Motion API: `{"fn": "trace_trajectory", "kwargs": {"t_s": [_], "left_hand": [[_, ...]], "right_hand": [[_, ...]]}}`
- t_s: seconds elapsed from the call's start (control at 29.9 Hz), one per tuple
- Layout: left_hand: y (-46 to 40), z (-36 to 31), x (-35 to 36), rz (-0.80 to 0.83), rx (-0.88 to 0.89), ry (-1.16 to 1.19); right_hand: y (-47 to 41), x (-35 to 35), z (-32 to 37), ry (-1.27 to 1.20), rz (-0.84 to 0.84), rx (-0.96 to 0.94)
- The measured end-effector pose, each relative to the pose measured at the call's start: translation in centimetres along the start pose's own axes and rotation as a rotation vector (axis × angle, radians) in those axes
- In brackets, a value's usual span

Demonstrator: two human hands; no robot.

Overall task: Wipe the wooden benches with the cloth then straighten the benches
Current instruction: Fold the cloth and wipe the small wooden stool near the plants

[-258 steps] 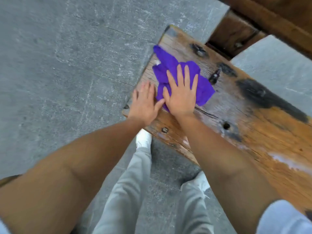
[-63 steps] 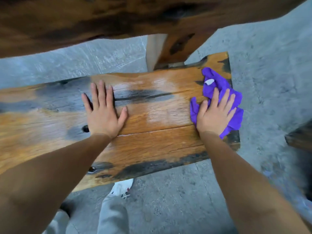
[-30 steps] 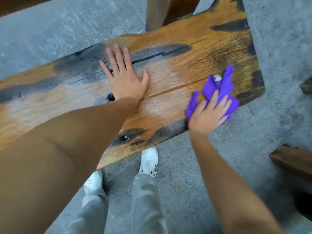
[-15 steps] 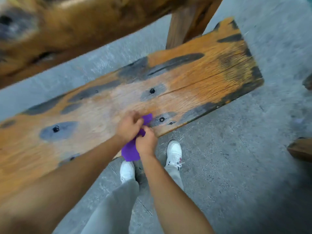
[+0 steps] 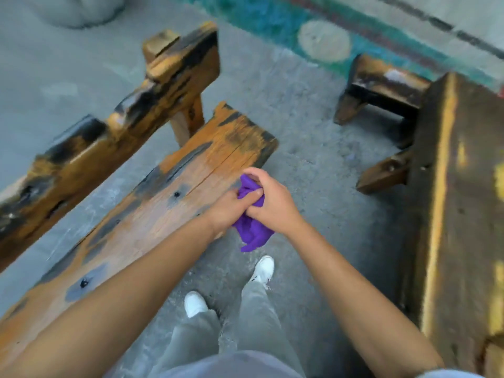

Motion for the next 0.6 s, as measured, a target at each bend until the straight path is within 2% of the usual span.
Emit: {"fn": "trace_trajectory", "kwargs": {"t_s": [0.1,0.2,0.27,0.3,0.37,0.43,0.5,0.6], "left_hand": [[-1.7,-4.0,5.7,0.013,0.034,0.077],[-4.4,-7.6,11.7,0.038,0.074,0.075],[-5.9,-9.7,15.5,0.090,0.104,0.110],[-6.8,-10.8,17.4,0.126,0.111,0.126],[-7.8,-12.1,18.9,0.190,0.117,0.179],[-10.3,-13.8,23.0,0.248,0.070,0.228],[-12.3,-15.3,26.0,0.268,0.032,0.235],[-16.0,-17.3,29.3,0.193,0.073,0.106]], "right_hand": [[2.7,-7.1,-1.0,-0.057,-0.063,-0.021],[6.0,-15.0,-4.7,-0.296,-0.405,0.029],[8.2,-19.1,-8.6,-0.574,-0.635,0.209],[9.0,-20.7,-10.5,-0.693,-0.648,0.335],[9.4,-20.5,-12.5,-0.967,-0.485,0.498],[9.6,-23.1,-14.7,-1.209,-0.380,0.457],[8.6,-25.4,-15.3,-1.404,-0.335,0.329],[6.9,-29.4,-16.5,-1.562,-0.472,0.230]]}}
Point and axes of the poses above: each hand's wrist, its own y-axis away from the middle knuckle, its own x-axis out of the palm, z = x × y, the point moved 4 cm from there along -y, towards the middle knuckle, and after that the axes turned 4 degrees about z, right-handed, at the moved point
